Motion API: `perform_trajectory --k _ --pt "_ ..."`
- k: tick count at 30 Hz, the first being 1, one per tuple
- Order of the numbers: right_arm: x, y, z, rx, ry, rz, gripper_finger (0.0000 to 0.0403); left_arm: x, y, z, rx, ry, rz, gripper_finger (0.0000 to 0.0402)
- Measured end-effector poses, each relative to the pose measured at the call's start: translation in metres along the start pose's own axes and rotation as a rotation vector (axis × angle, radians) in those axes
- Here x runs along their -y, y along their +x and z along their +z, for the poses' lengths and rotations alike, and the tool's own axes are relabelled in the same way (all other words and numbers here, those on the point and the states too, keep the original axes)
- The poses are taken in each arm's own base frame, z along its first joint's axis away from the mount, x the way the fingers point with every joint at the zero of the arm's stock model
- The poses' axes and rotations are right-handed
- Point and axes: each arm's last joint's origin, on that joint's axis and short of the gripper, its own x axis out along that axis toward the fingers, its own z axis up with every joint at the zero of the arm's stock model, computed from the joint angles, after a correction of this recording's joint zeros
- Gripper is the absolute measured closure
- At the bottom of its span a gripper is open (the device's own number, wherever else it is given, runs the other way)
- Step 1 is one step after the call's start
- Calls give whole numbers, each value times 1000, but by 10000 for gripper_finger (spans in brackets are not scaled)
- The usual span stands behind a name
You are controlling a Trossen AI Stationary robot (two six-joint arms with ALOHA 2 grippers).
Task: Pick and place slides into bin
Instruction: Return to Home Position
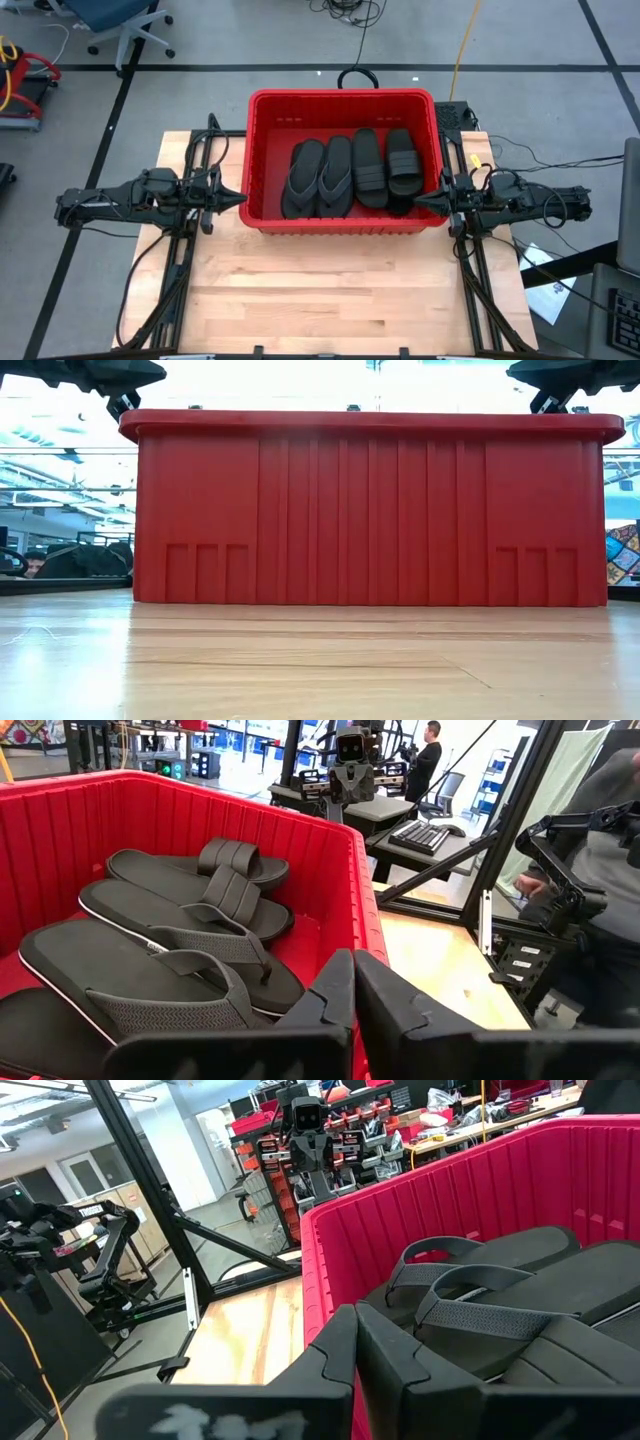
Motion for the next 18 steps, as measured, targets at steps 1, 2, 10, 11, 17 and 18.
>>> perform_trajectory --k 1,2,10,11,17,18 --pt "0 0 0 0 0 0 403 0 0 0 0 0 0 398" --pt "0 0 0 0 0 0 403 0 0 0 0 0 0 399" --pt "0 0 0 0 0 0 403 0 0 0 0 0 0 382" --pt "0 0 0 0 0 0 403 0 0 0 0 0 0 379" --pt "0 0 0 0 0 0 403 0 0 0 0 0 0 375" --pt "0 0 0 0 0 0 403 0 0 0 0 0 0 377"
